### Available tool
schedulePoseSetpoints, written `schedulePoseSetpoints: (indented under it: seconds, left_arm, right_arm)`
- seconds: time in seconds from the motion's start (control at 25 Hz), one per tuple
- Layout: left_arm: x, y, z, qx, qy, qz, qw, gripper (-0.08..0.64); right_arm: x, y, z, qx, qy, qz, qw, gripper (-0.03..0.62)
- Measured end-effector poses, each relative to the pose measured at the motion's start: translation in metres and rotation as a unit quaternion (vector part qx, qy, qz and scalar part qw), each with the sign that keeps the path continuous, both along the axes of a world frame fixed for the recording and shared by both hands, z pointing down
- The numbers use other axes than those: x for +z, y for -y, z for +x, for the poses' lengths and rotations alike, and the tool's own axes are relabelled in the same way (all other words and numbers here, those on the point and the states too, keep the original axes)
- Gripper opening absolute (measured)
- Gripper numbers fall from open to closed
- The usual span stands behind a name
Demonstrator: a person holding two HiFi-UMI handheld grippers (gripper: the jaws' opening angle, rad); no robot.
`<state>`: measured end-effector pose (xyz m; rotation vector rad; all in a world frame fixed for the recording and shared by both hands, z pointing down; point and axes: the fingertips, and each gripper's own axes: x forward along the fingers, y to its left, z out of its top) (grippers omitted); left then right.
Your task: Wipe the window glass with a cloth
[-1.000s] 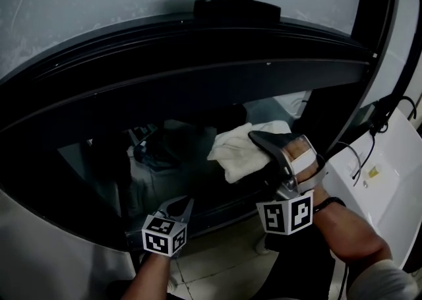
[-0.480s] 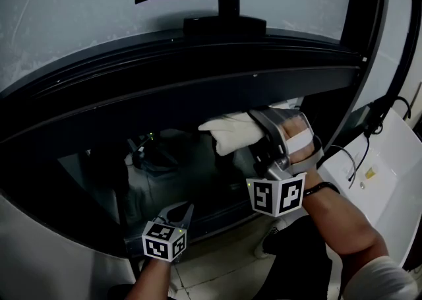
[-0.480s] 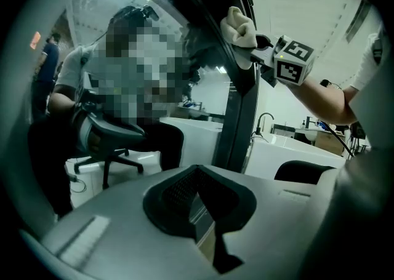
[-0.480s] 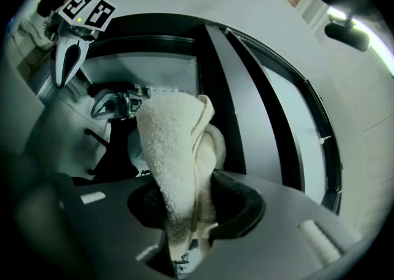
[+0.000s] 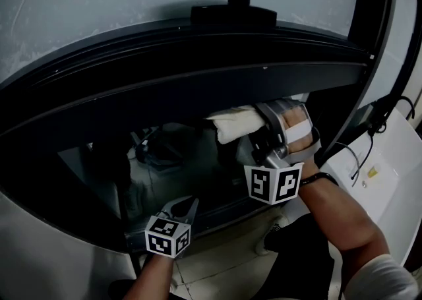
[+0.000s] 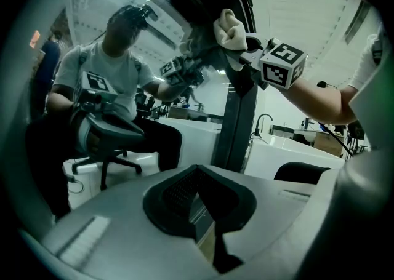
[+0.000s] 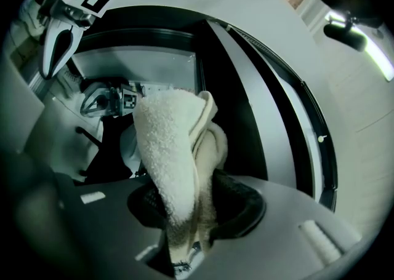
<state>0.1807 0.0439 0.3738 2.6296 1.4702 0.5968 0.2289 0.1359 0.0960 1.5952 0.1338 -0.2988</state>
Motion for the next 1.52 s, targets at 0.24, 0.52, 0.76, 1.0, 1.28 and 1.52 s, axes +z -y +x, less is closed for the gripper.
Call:
schedulePoseSetpoints:
  seconds: [0.24,0.52,0.76,1.0,1.28,1.52]
  left_arm:
    - [0.002,-0.008,-0.001,0.007,0.001,0.002,1.0,0.017]
    - [0.003,-0.009,0.002,0.008,0.002,0.002,1.0,0.017]
    - [0.001,-0.003,0.001,0.019,-0.009,-0.001,0.9998,0.017]
    - [0.001,0.001,0.005,0.023,-0.016,-0.003,0.9996,0.017]
    - [0.001,0.0,0.004,0.028,-0.017,-0.001,0.9995,0.017]
    - [0.006,0.001,0.007,0.03,-0.015,0.002,0.9995,0.017]
  right_arm:
    - [0.0,0.0,0.001,-0.014,-0.008,0.028,0.999,0.141]
    - [0.002,0.004,0.001,-0.015,-0.004,0.009,1.0,0.13]
    - [0.002,0.023,-0.005,-0.022,-0.033,0.012,0.999,0.126]
    - [0.0,0.032,-0.007,-0.036,-0.061,0.043,0.997,0.121]
    - [0.0,0.037,-0.008,-0.04,-0.081,0.07,0.994,0.114]
    - [0.01,0.039,-0.007,-0.049,-0.091,0.075,0.992,0.112]
